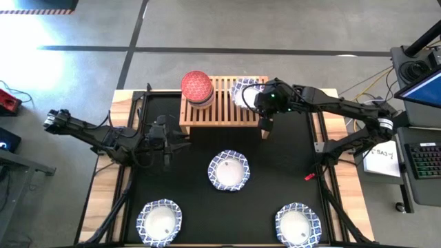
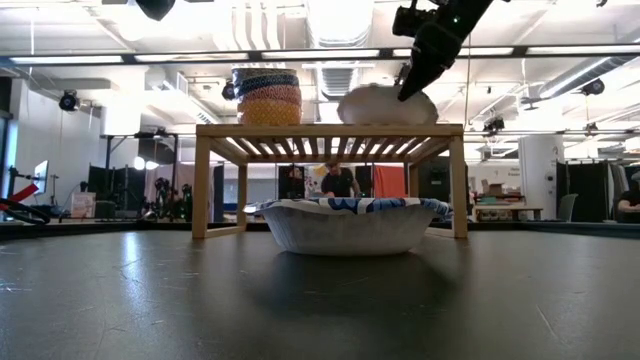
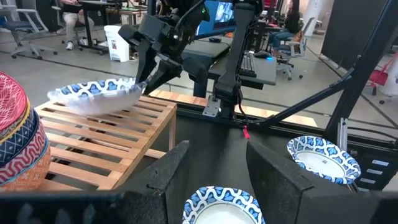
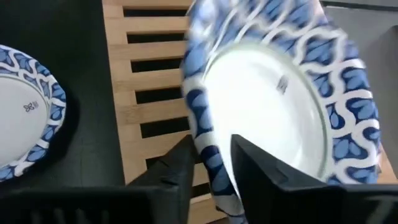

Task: Place and stack bowls onto a shelf
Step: Put the white bowl on the shelf, then stack the white bowl on top of the white bowl on the shelf

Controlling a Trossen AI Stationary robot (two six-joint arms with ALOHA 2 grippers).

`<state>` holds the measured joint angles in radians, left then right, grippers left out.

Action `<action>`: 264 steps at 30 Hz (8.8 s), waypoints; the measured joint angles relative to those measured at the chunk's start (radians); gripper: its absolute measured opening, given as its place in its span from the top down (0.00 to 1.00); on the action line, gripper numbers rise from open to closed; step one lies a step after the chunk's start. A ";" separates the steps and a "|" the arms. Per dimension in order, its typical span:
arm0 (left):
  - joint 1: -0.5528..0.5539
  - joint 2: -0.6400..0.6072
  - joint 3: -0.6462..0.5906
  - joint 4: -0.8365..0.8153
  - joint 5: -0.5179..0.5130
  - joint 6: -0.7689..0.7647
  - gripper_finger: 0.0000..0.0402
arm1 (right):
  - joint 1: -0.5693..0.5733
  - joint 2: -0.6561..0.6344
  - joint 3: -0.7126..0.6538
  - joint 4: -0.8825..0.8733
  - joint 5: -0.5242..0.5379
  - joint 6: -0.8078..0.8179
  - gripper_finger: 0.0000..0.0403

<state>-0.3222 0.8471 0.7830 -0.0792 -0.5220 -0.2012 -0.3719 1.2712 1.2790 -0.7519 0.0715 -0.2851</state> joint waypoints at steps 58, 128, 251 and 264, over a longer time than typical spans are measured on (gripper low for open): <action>-0.583 0.499 0.000 -0.663 0.482 -1.117 0.68 | 0.377 -0.011 0.146 -0.165 -0.139 0.522 0.64; 0.015 0.801 0.586 -0.760 -0.110 -0.540 1.00 | 0.379 0.153 0.123 -0.022 -0.228 0.715 0.55; -0.098 0.835 0.792 -0.829 -0.306 -0.309 0.52 | -0.254 0.124 0.332 -0.224 -0.022 0.538 0.91; -0.108 0.835 0.792 -0.830 -0.306 -0.309 0.52 | -0.293 0.124 0.333 -0.241 -0.027 0.508 0.90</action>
<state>-0.4305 1.6821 1.5745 -0.9094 -0.8281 -0.5106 -0.6652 1.3949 1.6118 -0.9925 0.0447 0.2234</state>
